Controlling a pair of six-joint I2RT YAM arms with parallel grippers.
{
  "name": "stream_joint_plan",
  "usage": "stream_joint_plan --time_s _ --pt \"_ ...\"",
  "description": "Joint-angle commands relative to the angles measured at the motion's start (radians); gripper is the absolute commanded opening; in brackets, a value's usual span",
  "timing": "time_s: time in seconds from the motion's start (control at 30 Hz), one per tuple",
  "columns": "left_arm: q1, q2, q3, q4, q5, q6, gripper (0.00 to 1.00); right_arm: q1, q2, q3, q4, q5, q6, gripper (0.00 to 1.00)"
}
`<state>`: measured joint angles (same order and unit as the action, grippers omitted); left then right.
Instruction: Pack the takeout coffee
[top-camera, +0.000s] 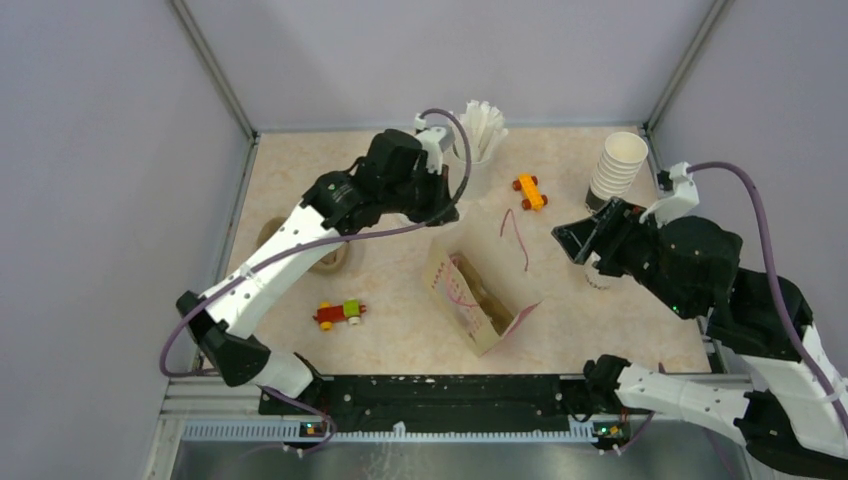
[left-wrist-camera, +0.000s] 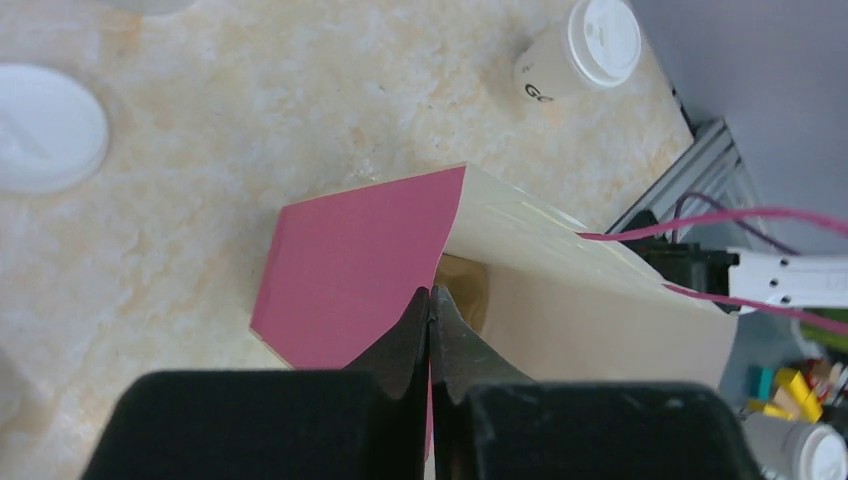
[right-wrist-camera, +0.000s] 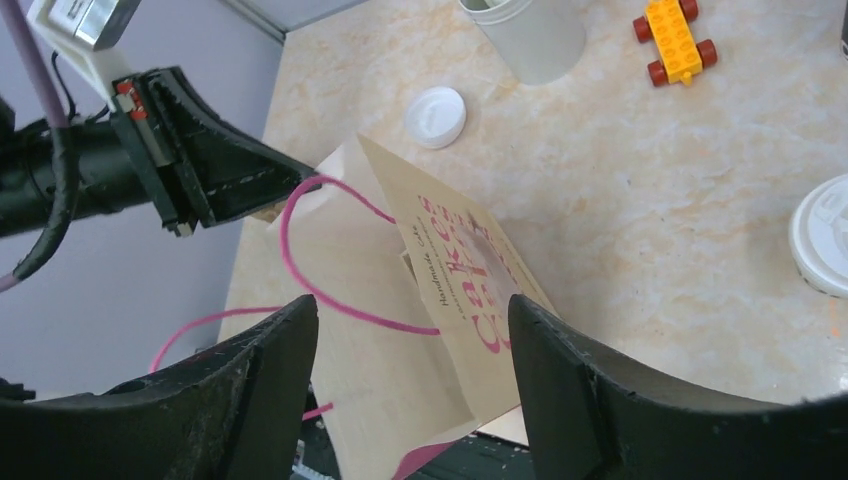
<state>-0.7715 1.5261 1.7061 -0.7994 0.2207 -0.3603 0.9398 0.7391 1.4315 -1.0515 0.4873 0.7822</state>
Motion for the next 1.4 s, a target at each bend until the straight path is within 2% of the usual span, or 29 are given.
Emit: stream_joint_plan --time_s 0.0,0.23,0.27,0.3,0.33,0.37,0.4,0.47,0.5,0.7,0.9,1.1,1.17,1.23,1.37 --pt "0.002 -0.115 -0.091 0.075 -0.179 -0.299 0.00 0.007 0.096 0.096 -0.073 -0.030 0.071 0.68" --pt "-0.016 -0.243 -0.242 0.117 -0.264 -0.453 0.00 0.008 0.156 0.099 -0.127 -0.176 0.164 0.65" --pt "-0.015 -0.252 -0.256 0.120 -0.264 -0.458 0.02 0.008 0.147 0.087 -0.147 -0.185 0.196 0.63" --pt "-0.016 -0.259 -0.269 0.128 -0.263 -0.456 0.08 0.007 0.138 0.074 -0.166 -0.191 0.237 0.62" --pt "-0.016 -0.268 -0.285 0.140 -0.262 -0.453 0.19 0.008 0.125 0.061 -0.185 -0.197 0.269 0.62" --pt "-0.016 -0.276 -0.296 0.148 -0.266 -0.450 0.37 0.008 0.107 0.045 -0.202 -0.205 0.300 0.61" --pt "-0.016 -0.284 -0.301 0.151 -0.272 -0.443 0.48 0.007 0.092 0.028 -0.206 -0.216 0.328 0.61" --pt "-0.015 -0.290 -0.292 0.145 -0.283 -0.412 0.95 0.007 0.066 -0.006 -0.205 -0.244 0.386 0.60" --pt "-0.015 -0.289 -0.279 0.132 -0.288 -0.398 0.98 0.007 0.056 -0.022 -0.205 -0.260 0.421 0.59" --pt "-0.015 -0.295 -0.255 0.066 -0.275 -0.269 0.99 0.008 0.032 -0.110 -0.190 -0.311 0.589 0.56" --pt "-0.006 -0.277 -0.204 -0.060 -0.272 -0.106 0.99 0.007 0.049 -0.163 -0.096 -0.229 0.598 0.54" --pt "0.005 -0.242 -0.171 -0.124 -0.112 0.070 0.98 0.008 0.116 -0.204 -0.084 -0.228 0.609 0.51" --pt "0.006 -0.216 -0.156 -0.158 -0.086 0.106 0.93 0.008 0.121 -0.209 -0.092 -0.192 0.612 0.44" --pt "0.006 -0.203 -0.135 -0.183 -0.092 0.123 0.88 0.007 0.125 -0.203 -0.096 -0.159 0.608 0.32" --pt "0.006 -0.216 -0.130 -0.150 -0.082 0.149 0.75 0.007 0.132 -0.176 -0.105 -0.120 0.566 0.16"
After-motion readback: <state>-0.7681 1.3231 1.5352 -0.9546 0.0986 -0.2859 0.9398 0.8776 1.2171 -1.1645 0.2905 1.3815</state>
